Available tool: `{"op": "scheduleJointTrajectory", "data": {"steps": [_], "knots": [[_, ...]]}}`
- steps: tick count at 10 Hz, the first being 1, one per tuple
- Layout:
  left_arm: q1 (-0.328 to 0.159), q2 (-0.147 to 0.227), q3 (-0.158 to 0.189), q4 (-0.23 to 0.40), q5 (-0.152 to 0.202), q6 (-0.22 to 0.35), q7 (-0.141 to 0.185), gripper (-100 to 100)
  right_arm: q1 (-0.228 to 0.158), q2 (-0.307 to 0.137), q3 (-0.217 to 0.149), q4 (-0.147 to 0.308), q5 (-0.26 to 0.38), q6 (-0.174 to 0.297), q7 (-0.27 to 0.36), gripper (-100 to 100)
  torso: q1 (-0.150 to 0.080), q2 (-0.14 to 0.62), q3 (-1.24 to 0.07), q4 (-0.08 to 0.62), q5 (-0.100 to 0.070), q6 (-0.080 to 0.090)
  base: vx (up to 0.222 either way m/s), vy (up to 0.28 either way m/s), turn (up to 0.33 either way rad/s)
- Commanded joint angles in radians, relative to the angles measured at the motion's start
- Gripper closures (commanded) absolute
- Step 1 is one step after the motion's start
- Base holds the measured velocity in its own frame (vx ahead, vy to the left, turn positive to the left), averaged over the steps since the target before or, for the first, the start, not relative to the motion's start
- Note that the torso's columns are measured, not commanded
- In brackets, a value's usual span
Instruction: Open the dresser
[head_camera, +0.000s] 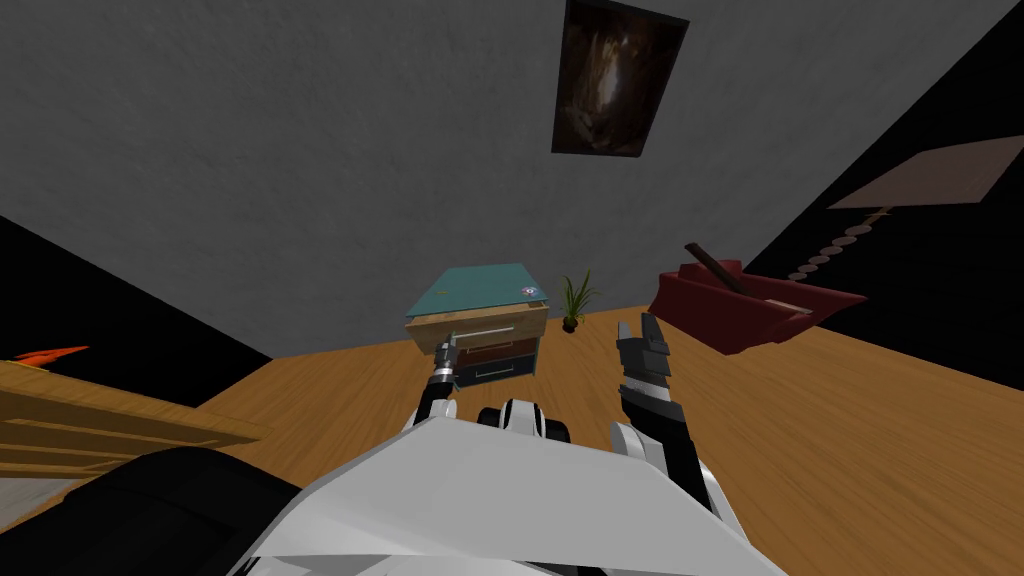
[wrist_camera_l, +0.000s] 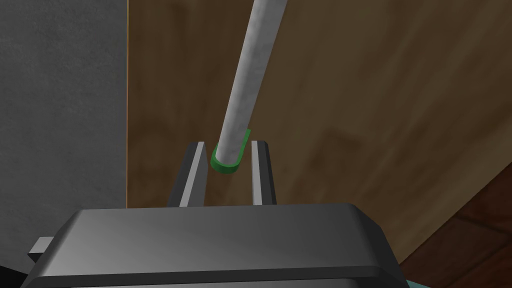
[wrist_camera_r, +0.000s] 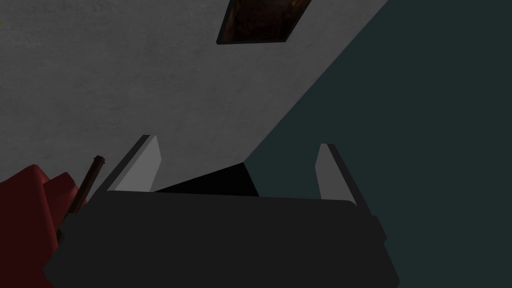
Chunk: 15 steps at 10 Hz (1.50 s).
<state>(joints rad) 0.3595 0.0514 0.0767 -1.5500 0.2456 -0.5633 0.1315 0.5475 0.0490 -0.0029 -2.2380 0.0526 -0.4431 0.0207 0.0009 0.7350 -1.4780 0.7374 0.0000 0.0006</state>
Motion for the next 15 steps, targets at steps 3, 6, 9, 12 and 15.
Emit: {"op": "scheduleJointTrajectory", "data": {"steps": [3, 6, 9, 12, 15], "knots": [[-0.128, 0.012, 0.033, 0.135, -0.001, -0.027, -0.007, 100, 0.0, 0.0, 0.0, 0.0, 0.0, 0.0, 0.0, 0, 0.004, 0.003, 0.002, -0.002, 0.003, -0.003, -0.12, -0.002, -0.02], [-0.192, 0.02, 0.055, 0.203, -0.002, -0.043, -0.012, 100, 0.0, 0.0, 0.0, 0.0, 0.0, 0.0, 0.0, 0, 0.004, -0.004, -0.002, -0.004, 0.003, -0.003, -0.054, -0.007, -0.002], [-0.286, 0.027, 0.078, 0.302, -0.002, -0.059, -0.017, 100, 0.0, 0.0, 0.0, 0.0, 0.0, 0.0, 0.0, 0, 0.004, -0.001, 0.001, -0.004, 0.004, -0.003, -0.109, -0.016, -0.015], [-0.315, 0.027, 0.078, 0.367, -0.002, -0.059, -0.017, 100, 0.0, 0.0, 0.0, 0.0, 0.0, 0.0, 0.0, 0, 0.005, -0.002, 0.0, -0.004, 0.003, -0.003, -0.071, -0.004, -0.001], [-0.401, 0.035, 0.1, 0.438, -0.003, -0.075, -0.022, 100, 0.0, 0.0, 0.0, 0.0, 0.0, 0.0, 0.0, 0, 0.005, 0.004, 0.003, -0.002, 0.003, -0.004, -0.098, -0.002, -0.013]]}}
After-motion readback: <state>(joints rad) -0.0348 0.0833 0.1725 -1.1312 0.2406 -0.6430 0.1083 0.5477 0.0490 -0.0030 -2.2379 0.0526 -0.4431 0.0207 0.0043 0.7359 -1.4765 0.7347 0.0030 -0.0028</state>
